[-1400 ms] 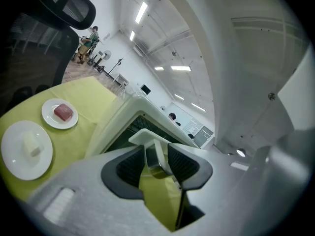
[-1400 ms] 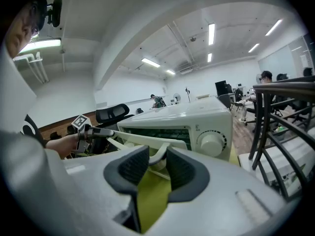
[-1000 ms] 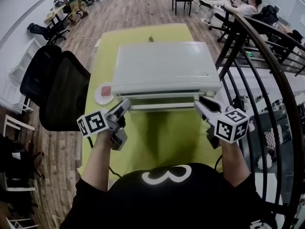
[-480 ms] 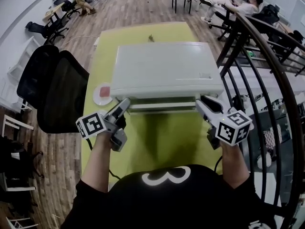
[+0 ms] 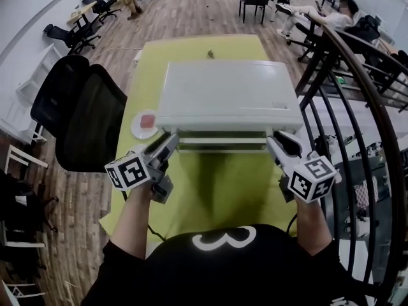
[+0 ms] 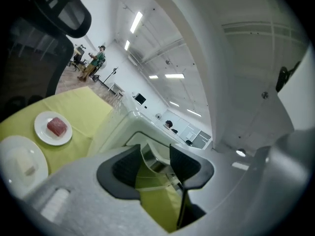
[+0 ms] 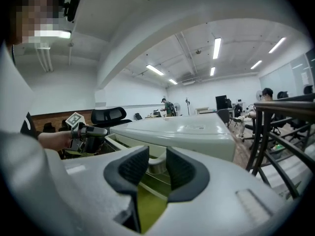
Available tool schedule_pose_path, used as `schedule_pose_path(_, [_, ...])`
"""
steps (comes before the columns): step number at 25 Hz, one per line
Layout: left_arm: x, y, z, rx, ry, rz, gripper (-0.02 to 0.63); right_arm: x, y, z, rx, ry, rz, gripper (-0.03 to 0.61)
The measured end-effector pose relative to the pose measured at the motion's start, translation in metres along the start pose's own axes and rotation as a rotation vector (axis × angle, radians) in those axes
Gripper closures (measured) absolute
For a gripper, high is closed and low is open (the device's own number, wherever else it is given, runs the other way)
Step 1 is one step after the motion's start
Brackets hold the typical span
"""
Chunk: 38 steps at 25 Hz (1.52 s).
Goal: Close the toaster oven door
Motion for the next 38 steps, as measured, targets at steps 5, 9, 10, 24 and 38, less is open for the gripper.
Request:
schedule_pose_path(5, [0.003, -0.021, -0.034, 0.055, 0.272, -0.024, 0.445, 0.006, -0.019, 0.02, 0.027, -0.032, -0.053, 0.466])
schedule_pose_path(9, [-0.011, -0.034, -0.073, 0.067, 0.461, -0.013, 0.5, 0.003, -0.038, 0.05, 0.098, -0.045, -0.082, 0.513])
schedule_pose_path(10, [-0.017, -0.038, -0.081, 0.061, 0.478, -0.015, 0.52, 0.002, -0.042, 0.059, 0.107, -0.061, -0.089, 0.531])
schedule_pose_path(24, [-0.102, -0.078, -0.133, -0.05, 0.456, 0.049, 0.603, -0.045, -0.082, 0.142, 0.341, 0.035, -0.173, 0.577])
schedule_pose_path(38, [-0.112, -0.079, -0.136, -0.068, 0.46, 0.055, 0.603, -0.059, -0.089, 0.146, 0.324, 0.068, -0.152, 0.575])
Point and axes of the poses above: the fingertips, and each gripper's own axes: y forward along the fingers, z to its left, x out of its top, the point moved 3 cm from there along -y, backward along the fingers, and after that the axes turned 1 degree about -x, right-handed, at the moved point
